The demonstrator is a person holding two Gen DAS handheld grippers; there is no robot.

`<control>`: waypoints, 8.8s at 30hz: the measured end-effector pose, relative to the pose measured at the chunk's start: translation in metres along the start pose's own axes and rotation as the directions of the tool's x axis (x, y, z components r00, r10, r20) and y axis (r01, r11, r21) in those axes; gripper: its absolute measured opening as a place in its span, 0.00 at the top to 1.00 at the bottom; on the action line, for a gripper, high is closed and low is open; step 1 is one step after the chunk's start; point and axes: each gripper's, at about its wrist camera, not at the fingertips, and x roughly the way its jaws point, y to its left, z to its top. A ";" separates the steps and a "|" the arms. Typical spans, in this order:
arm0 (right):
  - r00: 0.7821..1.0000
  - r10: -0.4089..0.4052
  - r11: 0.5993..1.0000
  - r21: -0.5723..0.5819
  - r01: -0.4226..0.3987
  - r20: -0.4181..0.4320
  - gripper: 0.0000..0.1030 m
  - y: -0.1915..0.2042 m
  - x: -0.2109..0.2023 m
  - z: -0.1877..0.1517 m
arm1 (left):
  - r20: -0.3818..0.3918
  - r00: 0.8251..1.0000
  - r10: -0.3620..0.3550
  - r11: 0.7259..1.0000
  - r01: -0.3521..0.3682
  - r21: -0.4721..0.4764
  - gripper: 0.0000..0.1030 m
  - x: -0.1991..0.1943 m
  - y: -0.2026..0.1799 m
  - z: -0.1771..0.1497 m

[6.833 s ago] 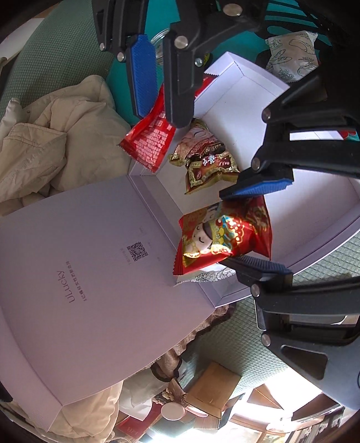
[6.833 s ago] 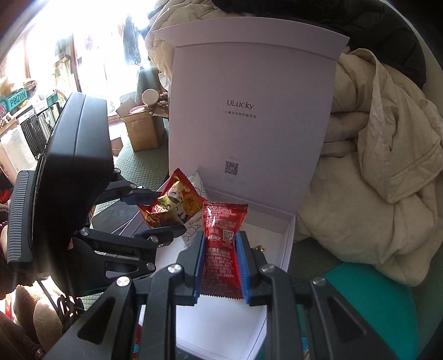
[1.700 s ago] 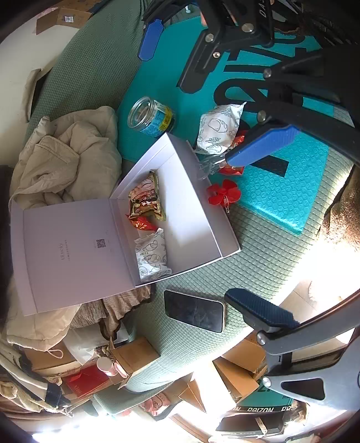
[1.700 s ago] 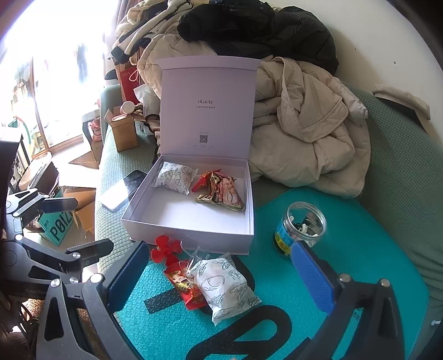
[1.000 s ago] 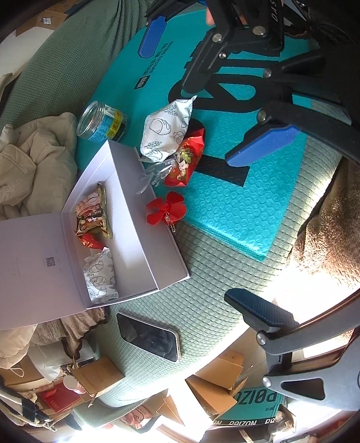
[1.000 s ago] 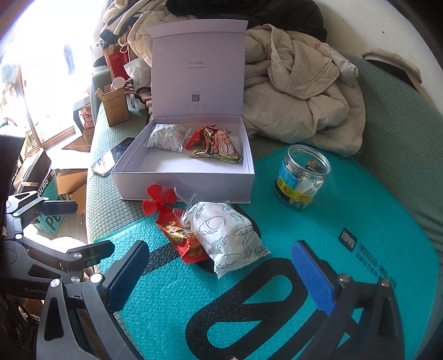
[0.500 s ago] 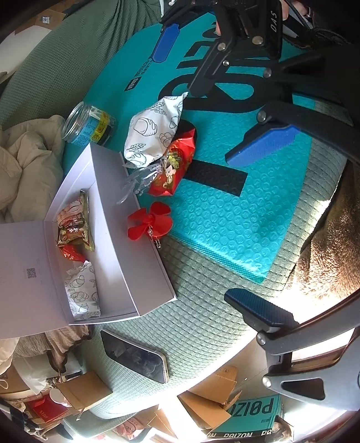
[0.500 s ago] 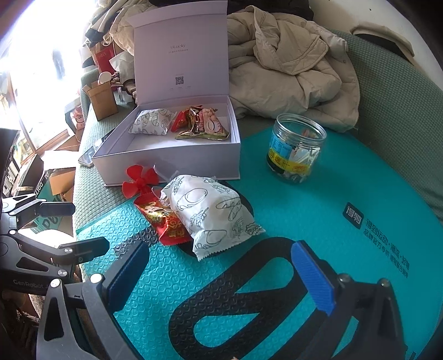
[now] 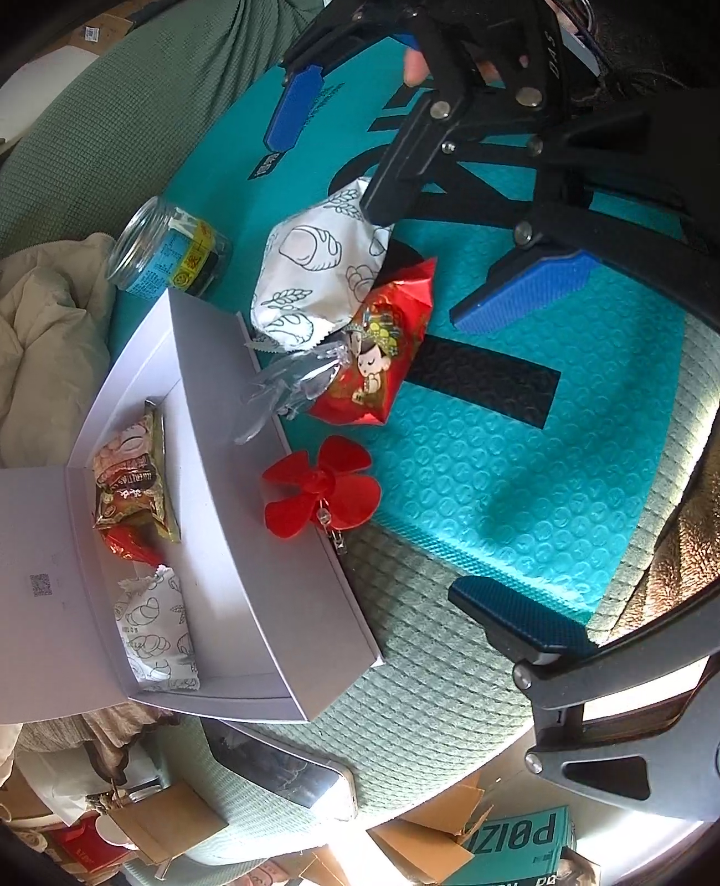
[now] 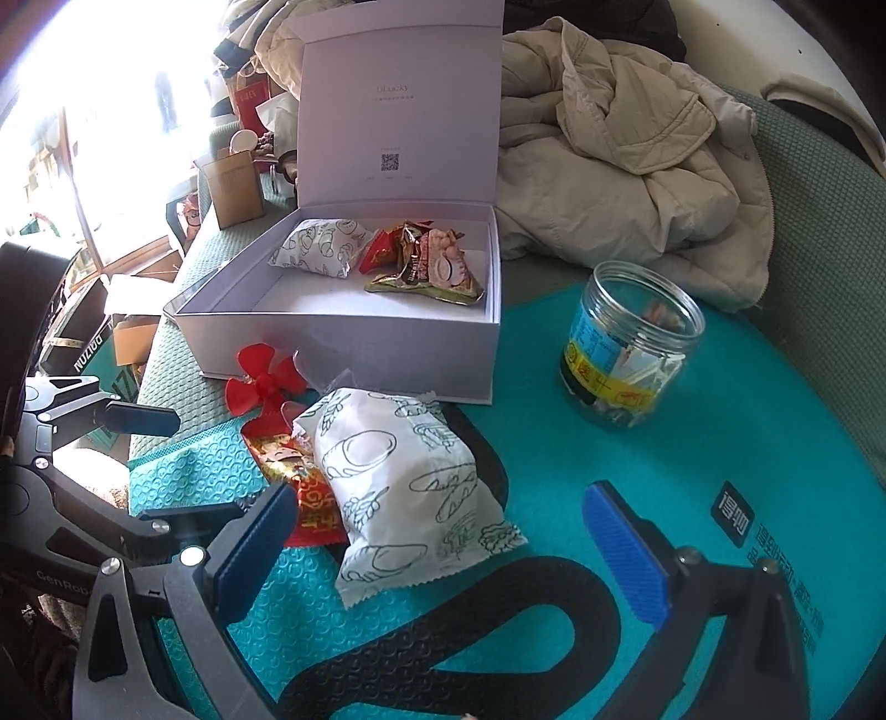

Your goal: Organize objects

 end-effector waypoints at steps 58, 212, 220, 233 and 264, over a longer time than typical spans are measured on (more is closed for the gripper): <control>0.994 0.036 0.974 0.228 -0.012 -0.102 0.39 -0.054 -0.016 -0.050 | 0.032 0.999 -0.001 0.983 -0.005 0.183 0.24 0.044 -0.033 0.035; 0.980 0.192 0.973 -0.141 -0.184 0.048 0.43 0.057 -0.020 0.106 | 0.187 0.971 0.151 0.986 -0.160 0.036 0.79 -0.063 0.057 0.061; 0.982 0.182 0.975 -0.140 -0.175 0.041 0.43 0.045 0.000 0.116 | 0.160 0.977 0.143 0.988 -0.151 0.039 0.79 -0.040 0.060 0.079; 0.984 0.172 0.977 -0.132 -0.165 0.039 0.43 0.031 0.035 0.130 | 0.141 0.981 0.135 0.988 -0.144 0.059 0.79 -0.007 0.066 0.106; 0.980 0.197 0.969 -0.152 -0.196 -0.012 0.43 0.032 0.098 0.131 | 0.086 0.990 0.109 0.988 -0.118 0.104 0.79 0.049 0.070 0.117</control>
